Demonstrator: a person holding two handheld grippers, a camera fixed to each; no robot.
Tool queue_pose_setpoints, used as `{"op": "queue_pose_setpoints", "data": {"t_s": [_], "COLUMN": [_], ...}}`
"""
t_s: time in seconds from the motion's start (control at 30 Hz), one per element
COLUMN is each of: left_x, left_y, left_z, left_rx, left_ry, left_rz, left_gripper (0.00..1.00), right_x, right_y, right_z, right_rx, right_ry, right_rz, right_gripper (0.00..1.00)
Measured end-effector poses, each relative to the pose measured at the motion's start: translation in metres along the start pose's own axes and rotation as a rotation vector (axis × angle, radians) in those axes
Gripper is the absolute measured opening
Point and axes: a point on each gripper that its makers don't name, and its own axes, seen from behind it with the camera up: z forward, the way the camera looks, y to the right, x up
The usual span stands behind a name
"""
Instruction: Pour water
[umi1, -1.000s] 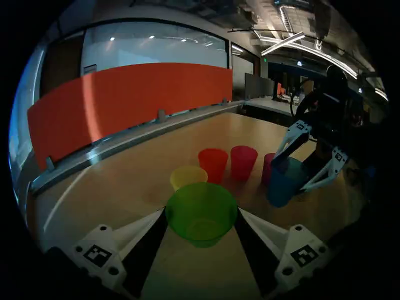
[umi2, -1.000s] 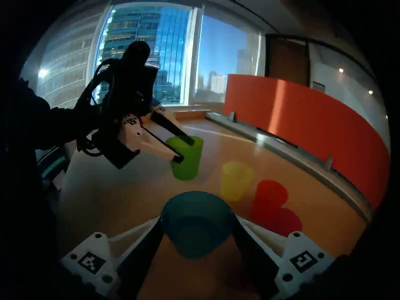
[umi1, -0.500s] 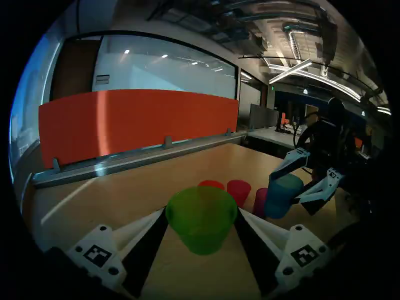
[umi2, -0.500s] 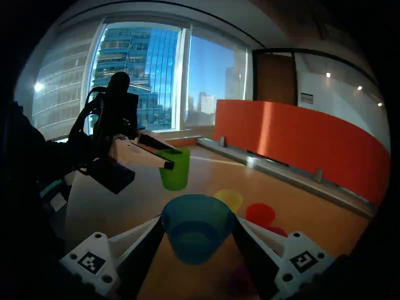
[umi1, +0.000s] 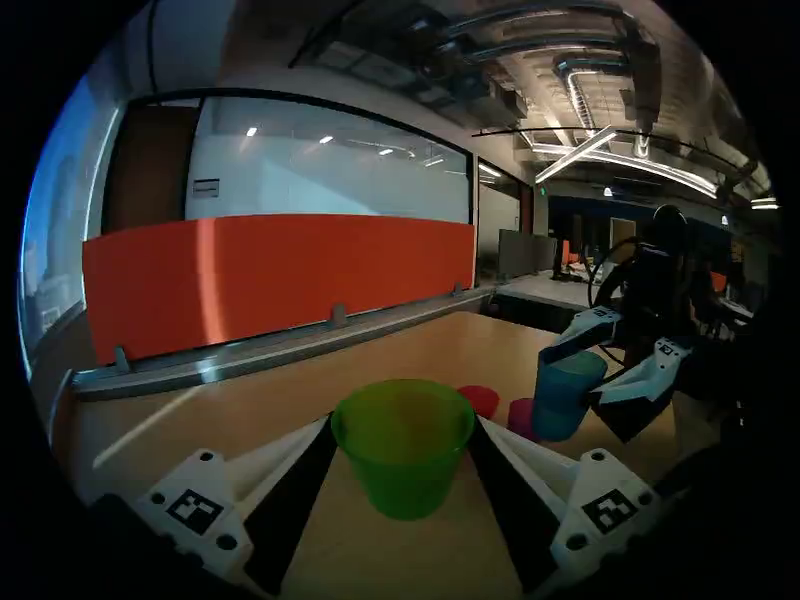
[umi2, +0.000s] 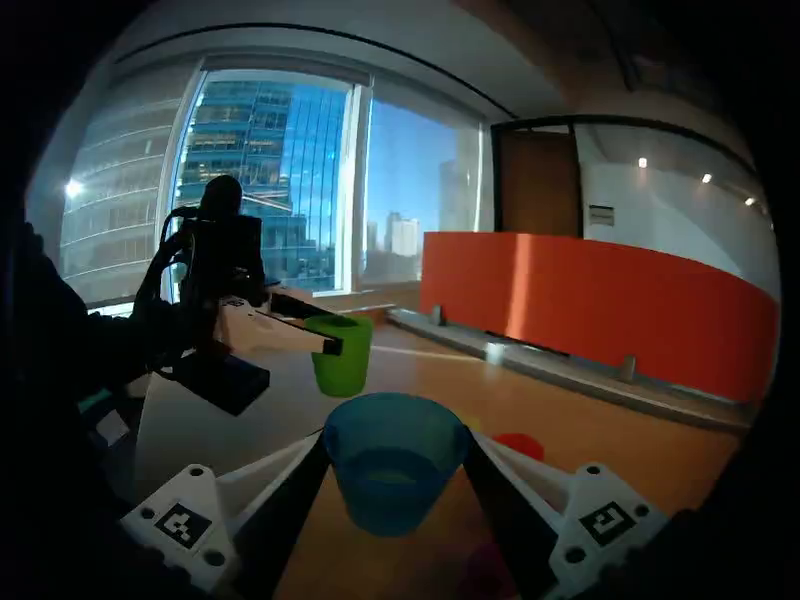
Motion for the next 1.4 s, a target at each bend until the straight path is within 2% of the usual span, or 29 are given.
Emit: {"op": "queue_pose_setpoints", "data": {"t_s": [0.3, 0.6, 0.97, 1.4], "left_x": [0.01, 0.015, 0.016, 0.014], "left_y": [0.006, 0.015, 0.017, 0.027], "left_z": [-0.003, -0.003, -0.003, -0.004], "left_rx": [-0.004, -0.018, -0.028, -0.058], "left_ry": [0.019, 0.028, 0.04, 0.05], "left_rz": [0.034, 0.059, 0.049, 0.036], "left_gripper": [0.89, 0.89, 0.89, 0.89], "right_x": [0.014, 0.017, 0.022, 0.036], "right_y": [0.003, 0.004, 0.004, 0.005], "right_z": [-0.005, -0.007, -0.007, -0.008], "right_rx": [-0.022, -0.029, -0.019, -0.013], "right_ry": [0.042, 0.049, 0.052, 0.045], "right_rz": [-0.02, -0.045, -0.055, -0.105], "right_gripper": [0.93, 0.93, 0.93, 0.93]}}
